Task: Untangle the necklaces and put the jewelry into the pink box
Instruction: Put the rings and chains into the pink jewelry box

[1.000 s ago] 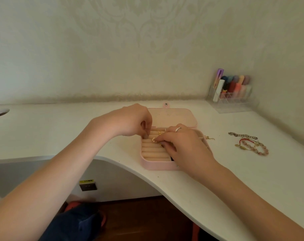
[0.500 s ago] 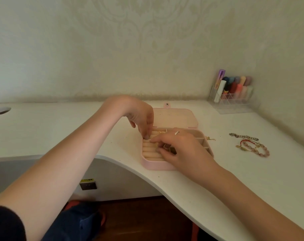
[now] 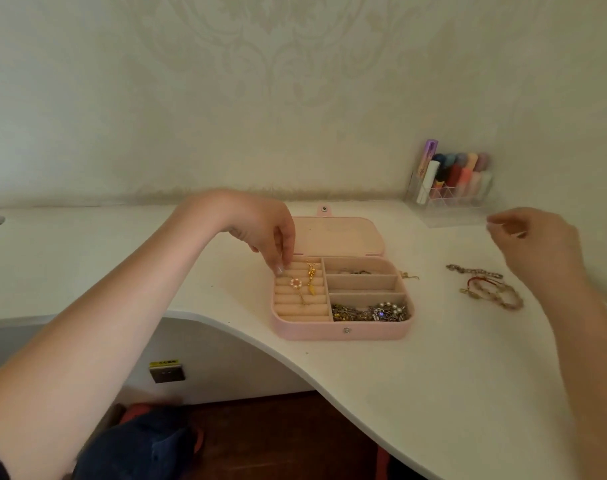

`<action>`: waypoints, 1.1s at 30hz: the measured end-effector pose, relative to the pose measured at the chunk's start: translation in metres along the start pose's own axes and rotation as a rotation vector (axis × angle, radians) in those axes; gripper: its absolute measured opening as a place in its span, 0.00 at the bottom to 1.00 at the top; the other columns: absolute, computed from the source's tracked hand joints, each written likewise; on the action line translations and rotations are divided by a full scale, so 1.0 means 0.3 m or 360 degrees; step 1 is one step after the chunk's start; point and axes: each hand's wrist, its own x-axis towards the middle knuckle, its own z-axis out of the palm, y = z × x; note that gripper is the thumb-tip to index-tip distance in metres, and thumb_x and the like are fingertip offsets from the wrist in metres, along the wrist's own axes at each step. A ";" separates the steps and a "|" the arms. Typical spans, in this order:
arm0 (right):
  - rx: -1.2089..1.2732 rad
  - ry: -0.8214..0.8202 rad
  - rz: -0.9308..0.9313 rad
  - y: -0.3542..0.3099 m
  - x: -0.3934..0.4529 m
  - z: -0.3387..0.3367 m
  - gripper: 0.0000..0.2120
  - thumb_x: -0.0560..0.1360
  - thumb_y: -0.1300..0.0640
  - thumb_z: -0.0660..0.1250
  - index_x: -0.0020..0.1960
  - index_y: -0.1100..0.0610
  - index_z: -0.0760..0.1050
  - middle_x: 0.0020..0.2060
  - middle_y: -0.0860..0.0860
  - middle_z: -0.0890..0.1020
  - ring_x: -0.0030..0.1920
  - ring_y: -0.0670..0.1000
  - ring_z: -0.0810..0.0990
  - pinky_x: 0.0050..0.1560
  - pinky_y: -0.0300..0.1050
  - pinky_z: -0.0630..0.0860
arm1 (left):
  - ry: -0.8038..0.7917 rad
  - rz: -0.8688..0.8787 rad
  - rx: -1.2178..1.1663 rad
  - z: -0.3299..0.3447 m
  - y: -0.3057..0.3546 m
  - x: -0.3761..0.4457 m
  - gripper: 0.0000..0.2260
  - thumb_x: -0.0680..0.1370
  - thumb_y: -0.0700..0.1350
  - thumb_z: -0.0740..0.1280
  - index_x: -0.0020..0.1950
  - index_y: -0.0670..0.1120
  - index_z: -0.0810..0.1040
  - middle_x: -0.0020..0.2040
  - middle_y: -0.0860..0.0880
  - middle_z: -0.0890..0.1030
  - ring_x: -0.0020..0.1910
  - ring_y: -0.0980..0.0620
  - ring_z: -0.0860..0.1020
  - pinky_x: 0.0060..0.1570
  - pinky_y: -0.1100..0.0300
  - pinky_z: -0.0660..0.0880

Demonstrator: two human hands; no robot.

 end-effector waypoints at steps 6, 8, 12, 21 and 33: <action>-0.0082 -0.0491 0.0359 0.111 0.023 0.019 0.12 0.74 0.57 0.70 0.54 0.62 0.81 0.52 0.60 0.81 0.51 0.57 0.78 0.47 0.42 0.66 | 0.0384 0.0124 -0.0054 0.037 0.023 0.010 0.06 0.71 0.40 0.74 0.39 0.50 0.79 0.33 0.53 0.75 0.32 0.55 0.71 0.34 0.62 0.67; -0.0038 -0.0537 0.0308 0.113 0.018 0.037 0.11 0.74 0.56 0.71 0.55 0.59 0.81 0.52 0.57 0.81 0.47 0.53 0.76 0.47 0.41 0.66 | 0.0458 0.0186 -0.0074 0.057 0.050 0.016 0.06 0.71 0.40 0.73 0.40 0.49 0.80 0.33 0.53 0.74 0.32 0.55 0.71 0.34 0.62 0.67; -0.0067 -0.0494 0.0205 0.106 0.011 0.059 0.04 0.71 0.53 0.73 0.44 0.48 0.79 0.50 0.50 0.81 0.44 0.51 0.77 0.48 0.47 0.74 | 0.0448 0.0220 -0.0055 0.091 0.076 0.028 0.05 0.71 0.40 0.73 0.42 0.49 0.81 0.36 0.54 0.76 0.35 0.56 0.72 0.36 0.62 0.69; 0.0123 -0.0896 -0.0353 -0.068 -0.075 0.145 0.06 0.69 0.54 0.75 0.42 0.47 0.78 0.46 0.46 0.77 0.44 0.46 0.73 0.44 0.38 0.68 | 0.0442 0.0202 -0.0020 0.106 0.084 0.030 0.06 0.71 0.41 0.73 0.40 0.53 0.79 0.35 0.57 0.76 0.35 0.61 0.72 0.35 0.67 0.68; 0.0710 -0.0749 -0.0230 -0.099 -0.077 0.155 0.04 0.75 0.61 0.68 0.41 0.56 0.78 0.34 0.47 0.84 0.37 0.44 0.81 0.44 0.37 0.75 | 0.0837 0.0305 -0.0344 0.106 0.098 0.023 0.07 0.74 0.40 0.70 0.47 0.51 0.78 0.43 0.56 0.79 0.45 0.54 0.79 0.44 0.66 0.73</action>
